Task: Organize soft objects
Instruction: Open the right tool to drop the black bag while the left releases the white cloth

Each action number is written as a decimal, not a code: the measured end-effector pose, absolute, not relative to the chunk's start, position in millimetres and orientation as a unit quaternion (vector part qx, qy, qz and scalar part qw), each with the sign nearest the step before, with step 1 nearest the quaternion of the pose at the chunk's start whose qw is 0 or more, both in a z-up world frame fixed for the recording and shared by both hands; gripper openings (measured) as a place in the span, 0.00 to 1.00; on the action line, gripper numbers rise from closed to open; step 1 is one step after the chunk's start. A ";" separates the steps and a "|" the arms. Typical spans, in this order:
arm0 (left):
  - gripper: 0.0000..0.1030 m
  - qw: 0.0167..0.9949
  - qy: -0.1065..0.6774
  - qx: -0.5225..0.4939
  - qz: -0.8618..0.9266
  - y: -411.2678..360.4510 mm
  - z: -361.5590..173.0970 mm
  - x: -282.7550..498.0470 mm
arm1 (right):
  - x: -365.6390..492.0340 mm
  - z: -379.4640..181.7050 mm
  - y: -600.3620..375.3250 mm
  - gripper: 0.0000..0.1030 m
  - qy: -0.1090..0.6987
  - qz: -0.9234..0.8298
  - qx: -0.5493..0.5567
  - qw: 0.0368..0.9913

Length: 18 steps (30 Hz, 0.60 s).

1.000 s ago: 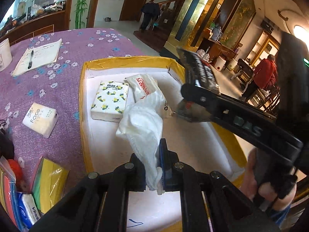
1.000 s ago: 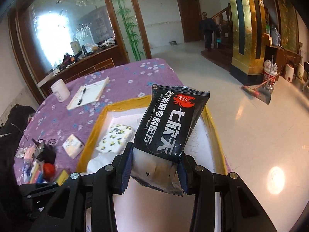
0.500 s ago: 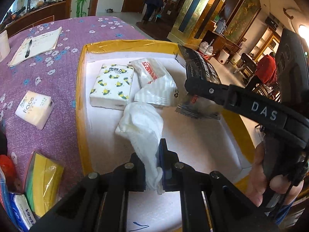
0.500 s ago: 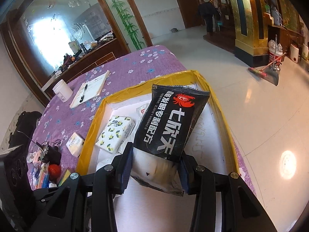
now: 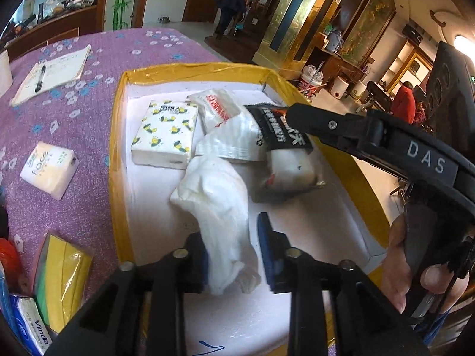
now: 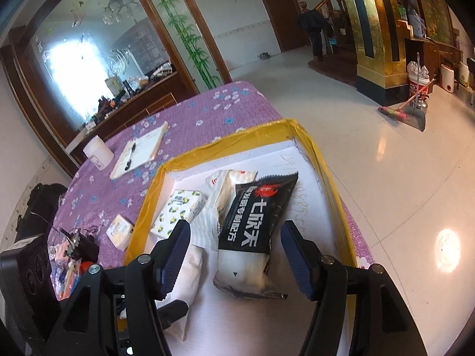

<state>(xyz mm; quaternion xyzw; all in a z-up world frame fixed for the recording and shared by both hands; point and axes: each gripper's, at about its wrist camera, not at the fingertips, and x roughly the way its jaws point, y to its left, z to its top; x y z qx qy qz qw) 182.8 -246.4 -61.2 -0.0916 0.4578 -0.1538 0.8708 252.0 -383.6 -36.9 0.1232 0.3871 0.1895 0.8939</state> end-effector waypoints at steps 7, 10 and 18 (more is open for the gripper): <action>0.40 0.884 0.435 -0.090 -0.145 -242.1 -52.8 178.6 | 237.0 -28.2 -398.6 0.66 0.360 0.187 0.160 0.900; 0.40 0.890 0.425 -0.090 -0.138 -240.4 -49.2 175.7 | 223.3 -24.8 -405.3 0.66 0.347 0.182 0.179 0.903; 0.44 0.939 0.332 -0.032 -0.080 -242.3 -24.9 153.6 | 161.9 -4.3 -417.9 0.68 0.269 0.142 0.158 0.939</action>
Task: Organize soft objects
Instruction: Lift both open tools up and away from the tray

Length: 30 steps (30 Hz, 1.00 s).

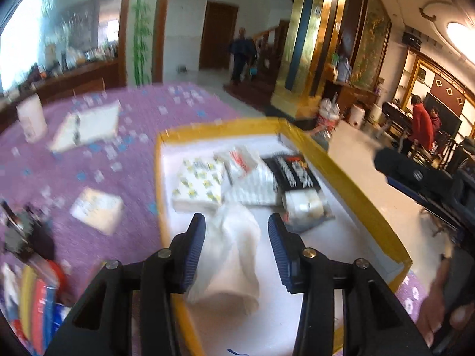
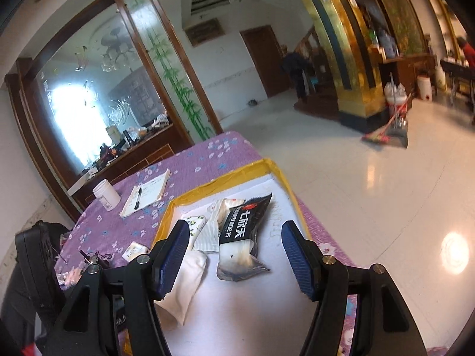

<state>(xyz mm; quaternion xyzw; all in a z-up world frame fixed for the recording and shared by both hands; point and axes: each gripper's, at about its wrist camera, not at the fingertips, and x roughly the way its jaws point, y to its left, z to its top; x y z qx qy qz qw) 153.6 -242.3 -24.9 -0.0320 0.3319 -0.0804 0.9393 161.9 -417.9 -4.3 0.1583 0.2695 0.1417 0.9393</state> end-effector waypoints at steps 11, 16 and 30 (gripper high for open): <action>0.73 0.992 0.118 0.041 0.009 -241.9 26.3 85.5 | 62.4 39.1 -412.8 0.88 0.090 0.055 0.054 0.993; 0.86 0.998 0.035 0.037 0.023 -228.6 43.1 45.1 | 37.9 43.5 -398.2 0.91 0.057 0.060 0.027 0.996; 0.99 0.996 -0.027 0.050 0.068 -180.2 34.6 -29.0 | 8.7 31.4 -350.9 0.99 0.033 0.064 -0.013 0.997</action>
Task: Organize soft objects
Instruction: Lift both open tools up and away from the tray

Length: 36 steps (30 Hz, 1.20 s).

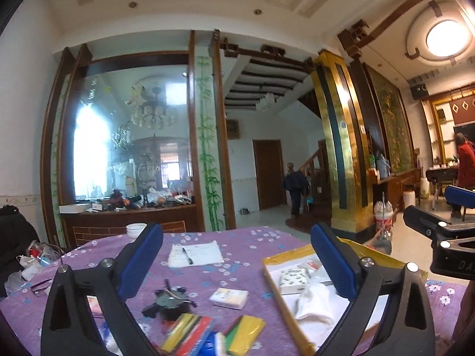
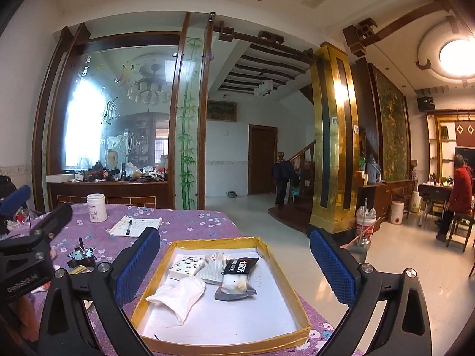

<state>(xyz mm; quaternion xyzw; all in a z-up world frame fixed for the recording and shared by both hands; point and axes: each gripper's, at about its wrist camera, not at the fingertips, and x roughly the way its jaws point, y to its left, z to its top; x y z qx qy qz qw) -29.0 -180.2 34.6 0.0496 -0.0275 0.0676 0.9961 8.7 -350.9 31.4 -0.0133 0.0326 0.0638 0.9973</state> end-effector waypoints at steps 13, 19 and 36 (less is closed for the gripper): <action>1.00 0.995 0.000 -0.006 0.096 -136.7 23.9 -28.2 | 9.2 11.6 -303.3 0.99 0.019 0.036 -0.110 0.993; 1.00 0.996 0.011 0.014 0.091 -131.7 30.9 -41.8 | 14.8 5.6 -301.8 0.99 0.048 0.090 -0.084 0.991; 1.00 0.985 0.069 -0.047 0.148 -49.5 16.2 -68.3 | 19.6 -23.7 -269.1 0.99 0.080 0.140 -0.102 0.982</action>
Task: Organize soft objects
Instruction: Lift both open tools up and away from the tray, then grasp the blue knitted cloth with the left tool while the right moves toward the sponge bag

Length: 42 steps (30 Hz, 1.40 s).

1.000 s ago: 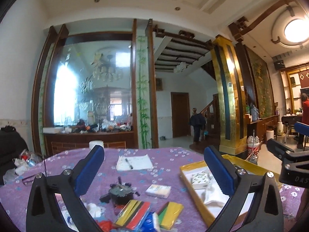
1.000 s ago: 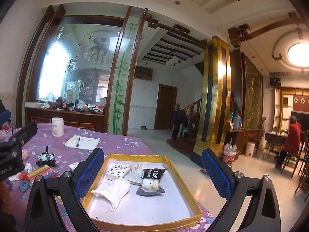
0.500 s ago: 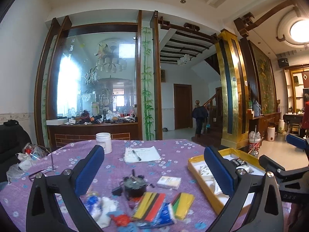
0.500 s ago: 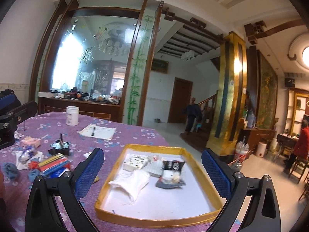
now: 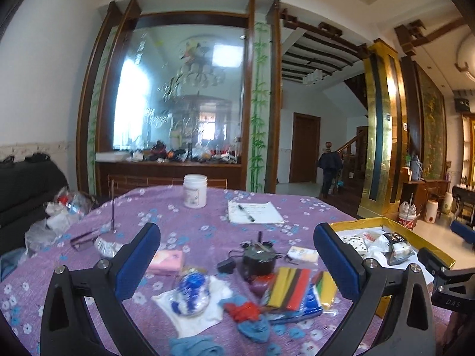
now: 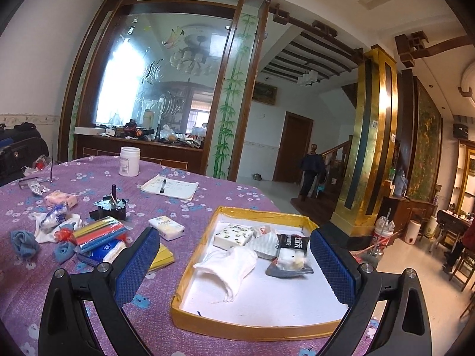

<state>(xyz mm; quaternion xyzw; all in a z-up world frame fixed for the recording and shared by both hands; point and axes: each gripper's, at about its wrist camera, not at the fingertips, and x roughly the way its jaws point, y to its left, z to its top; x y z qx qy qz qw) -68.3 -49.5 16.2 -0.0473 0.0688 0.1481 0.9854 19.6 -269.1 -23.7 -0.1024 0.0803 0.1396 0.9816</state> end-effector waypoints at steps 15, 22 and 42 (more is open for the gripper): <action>1.00 0.954 0.246 -0.152 0.083 46.8 2.1 -79.7 | 38.4 -25.4 -278.6 0.99 0.127 0.169 -0.070 0.975; 0.89 0.923 0.353 -0.152 0.021 23.0 -33.5 -55.0 | 40.0 -25.7 -283.5 0.99 0.128 0.170 -0.054 0.976; 0.38 0.919 0.369 -0.131 0.050 12.8 -42.4 -33.2 | 40.3 -2.4 -267.3 0.99 0.164 0.253 -0.046 0.952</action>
